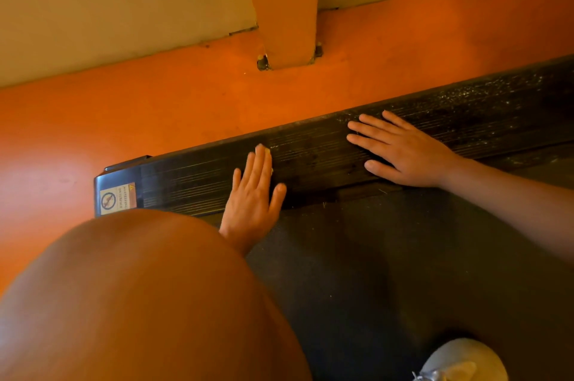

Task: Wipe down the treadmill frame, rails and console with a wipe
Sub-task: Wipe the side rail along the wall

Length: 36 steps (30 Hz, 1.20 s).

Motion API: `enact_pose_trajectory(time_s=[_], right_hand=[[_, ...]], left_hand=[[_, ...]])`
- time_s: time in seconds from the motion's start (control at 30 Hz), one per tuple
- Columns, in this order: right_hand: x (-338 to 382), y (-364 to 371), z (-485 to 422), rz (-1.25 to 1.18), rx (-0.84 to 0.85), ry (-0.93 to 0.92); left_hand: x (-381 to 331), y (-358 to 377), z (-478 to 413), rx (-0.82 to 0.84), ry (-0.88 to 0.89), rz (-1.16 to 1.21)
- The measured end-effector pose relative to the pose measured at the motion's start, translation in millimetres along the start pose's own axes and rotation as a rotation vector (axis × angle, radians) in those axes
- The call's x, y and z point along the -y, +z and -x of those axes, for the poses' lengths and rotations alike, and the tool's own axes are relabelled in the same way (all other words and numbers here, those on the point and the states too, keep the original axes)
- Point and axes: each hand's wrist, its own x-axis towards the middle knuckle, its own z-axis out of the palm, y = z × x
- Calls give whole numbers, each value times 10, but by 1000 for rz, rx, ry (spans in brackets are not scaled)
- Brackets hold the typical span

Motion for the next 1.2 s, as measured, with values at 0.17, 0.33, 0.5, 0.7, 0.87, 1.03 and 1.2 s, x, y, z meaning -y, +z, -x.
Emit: enact_pose_trajectory(time_s=[0.17,0.33,0.5,0.7,0.87,1.03,1.2], right_hand=[[0,11,5,1,-9,4],[-6,5,-5,-9,4,2],[-13,13,-5,-4,0,4],[-14,18,-14,-13,4,6],[-6,-1,-4,-16,7,5],[-8,1,-3,-6,-5,5],[-28,20,-12,0,-3,-2]], left_hand=[[64,55,195,45,10,-76],[127,-116,-455,-23,-7,-100],[25,49,167,25,5,-57],[208,-23,-15,61,85,-218],[111,-73,-270,0,5,-130],[61,124,382,57,2,-92],[139,-106,-380,-15,-5,-144]])
